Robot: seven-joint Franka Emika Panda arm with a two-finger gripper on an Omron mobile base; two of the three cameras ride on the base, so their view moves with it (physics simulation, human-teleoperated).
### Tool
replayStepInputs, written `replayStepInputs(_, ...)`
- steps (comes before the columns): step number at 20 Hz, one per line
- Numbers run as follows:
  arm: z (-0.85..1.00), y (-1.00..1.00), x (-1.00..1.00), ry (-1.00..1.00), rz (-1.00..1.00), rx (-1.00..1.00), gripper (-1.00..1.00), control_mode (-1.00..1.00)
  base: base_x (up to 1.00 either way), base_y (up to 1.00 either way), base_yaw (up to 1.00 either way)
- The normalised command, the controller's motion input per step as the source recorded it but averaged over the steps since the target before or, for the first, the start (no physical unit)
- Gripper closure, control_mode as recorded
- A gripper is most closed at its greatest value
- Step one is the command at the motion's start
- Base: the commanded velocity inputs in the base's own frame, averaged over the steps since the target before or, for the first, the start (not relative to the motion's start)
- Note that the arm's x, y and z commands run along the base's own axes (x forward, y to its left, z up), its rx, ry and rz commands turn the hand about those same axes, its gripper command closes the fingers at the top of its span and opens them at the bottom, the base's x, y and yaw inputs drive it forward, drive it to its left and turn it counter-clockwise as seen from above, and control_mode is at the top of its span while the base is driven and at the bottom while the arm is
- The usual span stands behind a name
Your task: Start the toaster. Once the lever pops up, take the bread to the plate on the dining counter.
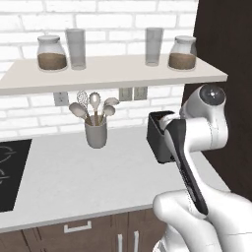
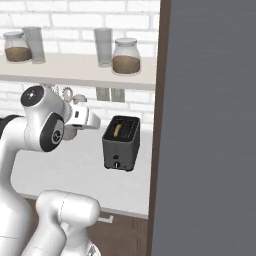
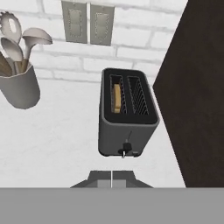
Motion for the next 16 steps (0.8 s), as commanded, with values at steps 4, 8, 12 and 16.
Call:
replayStepInputs(4, 0.0, 0.0, 0.0, -0.1, 0.0, 0.0, 1.0, -1.0, 0.0, 0.0, 0.0)
replayStepInputs(8, 0.0, 0.0, 0.0, -0.07, 0.0, 0.0, 1.0, -1.0, 0.0, 0.0, 0.0)
replayStepInputs(12, 0.0, 0.0, 0.0, 0.0, 0.0, 0.0, 1.0, -1.0, 0.0, 0.0, 0.0)
replayStepInputs(16, 0.0, 0.0, 0.0, 0.0, 0.0, 0.0, 1.0, -1.0, 0.0, 0.0, 0.0)
